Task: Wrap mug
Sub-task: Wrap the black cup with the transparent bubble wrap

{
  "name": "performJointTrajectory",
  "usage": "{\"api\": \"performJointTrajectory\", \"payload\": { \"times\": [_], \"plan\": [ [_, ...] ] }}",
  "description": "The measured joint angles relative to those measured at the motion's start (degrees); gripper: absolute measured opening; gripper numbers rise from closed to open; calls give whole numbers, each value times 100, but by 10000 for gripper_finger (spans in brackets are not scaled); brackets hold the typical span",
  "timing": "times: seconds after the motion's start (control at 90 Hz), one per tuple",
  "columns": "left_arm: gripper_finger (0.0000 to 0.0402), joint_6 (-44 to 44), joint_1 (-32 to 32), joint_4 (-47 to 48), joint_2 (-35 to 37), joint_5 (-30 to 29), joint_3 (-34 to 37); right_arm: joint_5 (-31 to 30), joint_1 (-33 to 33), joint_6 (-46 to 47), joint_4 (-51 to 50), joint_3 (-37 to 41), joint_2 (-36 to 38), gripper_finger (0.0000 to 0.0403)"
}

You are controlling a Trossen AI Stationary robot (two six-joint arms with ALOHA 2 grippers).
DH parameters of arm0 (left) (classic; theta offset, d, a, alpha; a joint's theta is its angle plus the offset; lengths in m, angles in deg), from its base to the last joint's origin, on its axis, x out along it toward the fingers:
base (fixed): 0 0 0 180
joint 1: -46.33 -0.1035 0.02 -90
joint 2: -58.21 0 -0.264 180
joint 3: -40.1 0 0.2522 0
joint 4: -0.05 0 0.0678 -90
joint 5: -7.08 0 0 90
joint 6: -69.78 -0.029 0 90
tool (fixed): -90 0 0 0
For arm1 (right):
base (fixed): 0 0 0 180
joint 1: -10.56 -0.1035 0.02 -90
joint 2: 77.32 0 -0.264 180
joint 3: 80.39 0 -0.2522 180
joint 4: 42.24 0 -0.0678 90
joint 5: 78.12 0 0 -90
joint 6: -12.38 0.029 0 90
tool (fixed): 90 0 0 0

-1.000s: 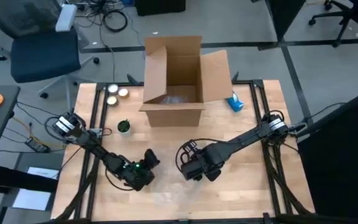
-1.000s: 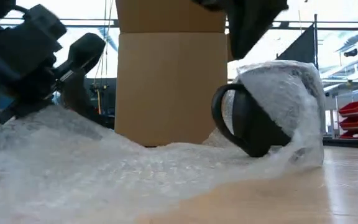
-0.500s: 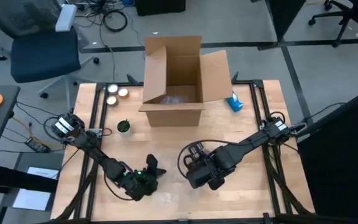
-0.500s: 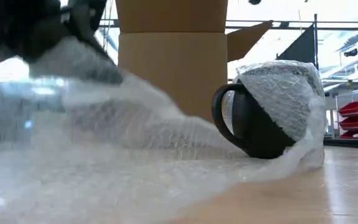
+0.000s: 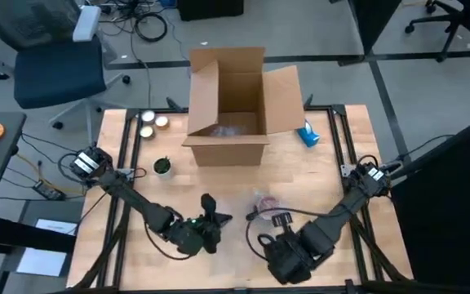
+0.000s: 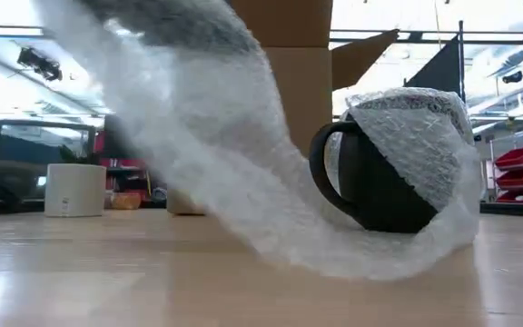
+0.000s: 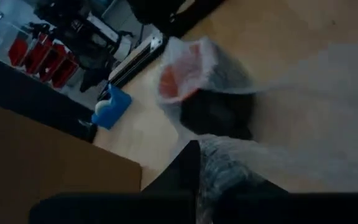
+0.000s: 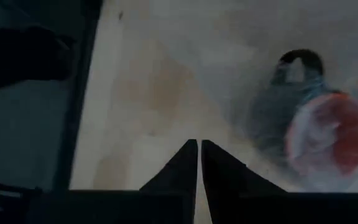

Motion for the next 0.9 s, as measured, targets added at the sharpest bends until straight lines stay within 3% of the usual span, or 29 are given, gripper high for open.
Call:
{"api": "performJointTrajectory", "payload": {
  "times": [0.189, 0.5, 0.656, 0.778, 0.9],
  "plan": [
    [0, 393, -402, -292, 2, 1034, 0, -327, -138, 974, 129, 47, 0, 0],
    [0, 1210, -783, 884, 4, 1088, 0, -416, -175, 2130, 196, 1264, 0, 0],
    [0, 1240, -775, 1313, 4, 1563, -23, -645, -113, 1763, 190, 2093, 0, 0],
    [0, 1460, -715, 1701, 4, 2517, -292, -1078, 111, 1185, 230, 2564, 0, 0],
    [0, 1649, -663, 1927, 7, 3171, -568, -1116, 436, 591, 244, 2881, 0, 0]
  ]
}}
